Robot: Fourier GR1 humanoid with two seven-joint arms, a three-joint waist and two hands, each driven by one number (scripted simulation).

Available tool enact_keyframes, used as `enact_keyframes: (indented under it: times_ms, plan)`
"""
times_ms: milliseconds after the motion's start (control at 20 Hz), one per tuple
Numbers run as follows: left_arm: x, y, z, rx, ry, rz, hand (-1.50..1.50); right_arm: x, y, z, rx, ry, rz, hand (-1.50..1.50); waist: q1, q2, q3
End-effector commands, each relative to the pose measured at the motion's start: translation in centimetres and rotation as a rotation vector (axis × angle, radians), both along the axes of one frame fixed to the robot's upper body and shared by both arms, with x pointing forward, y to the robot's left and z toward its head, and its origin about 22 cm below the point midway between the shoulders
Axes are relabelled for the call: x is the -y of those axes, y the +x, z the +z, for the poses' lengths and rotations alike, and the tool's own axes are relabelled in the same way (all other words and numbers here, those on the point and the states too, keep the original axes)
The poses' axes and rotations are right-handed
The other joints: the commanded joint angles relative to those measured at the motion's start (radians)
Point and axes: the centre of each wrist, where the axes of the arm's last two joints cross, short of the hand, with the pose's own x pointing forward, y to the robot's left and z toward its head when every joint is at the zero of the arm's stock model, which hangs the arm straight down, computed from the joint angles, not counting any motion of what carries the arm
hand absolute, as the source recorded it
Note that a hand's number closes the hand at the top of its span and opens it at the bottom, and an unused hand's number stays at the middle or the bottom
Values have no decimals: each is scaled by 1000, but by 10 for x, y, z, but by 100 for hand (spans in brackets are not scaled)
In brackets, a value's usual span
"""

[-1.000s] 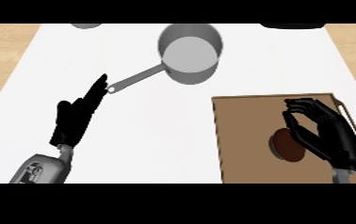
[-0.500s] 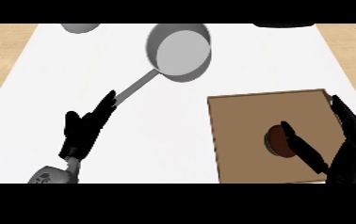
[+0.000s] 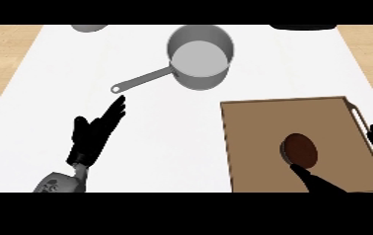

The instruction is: Pick the cupcake from the tray and place it in the pot

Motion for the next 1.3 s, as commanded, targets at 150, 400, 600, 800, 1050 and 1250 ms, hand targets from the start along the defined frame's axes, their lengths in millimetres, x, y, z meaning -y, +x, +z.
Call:
enact_keyframes:
  times_ms: [150,400,600,800,1050,1250]
  plan:
    - [22,-8,-1,-5,-4,-34,0,-8,26,35,-194,167,-36,-150,19,1,3]
    - [18,-1,-2,14,-13,-6,0,0,38,26,-436,199,72,-150,19,2,4]
    - [-25,2,1,4,-4,-5,0,5,41,-13,-604,174,111,-150,18,2,4]
    - [3,20,2,-11,-13,2,0,23,39,-42,-583,162,112,-150,4,0,4]
    - [-4,11,-7,3,-19,8,0,39,40,-51,-515,115,54,-150,5,0,4]
    - [4,-8,-1,-10,-24,-16,0,52,18,-56,-476,134,61,-150,6,-1,4]
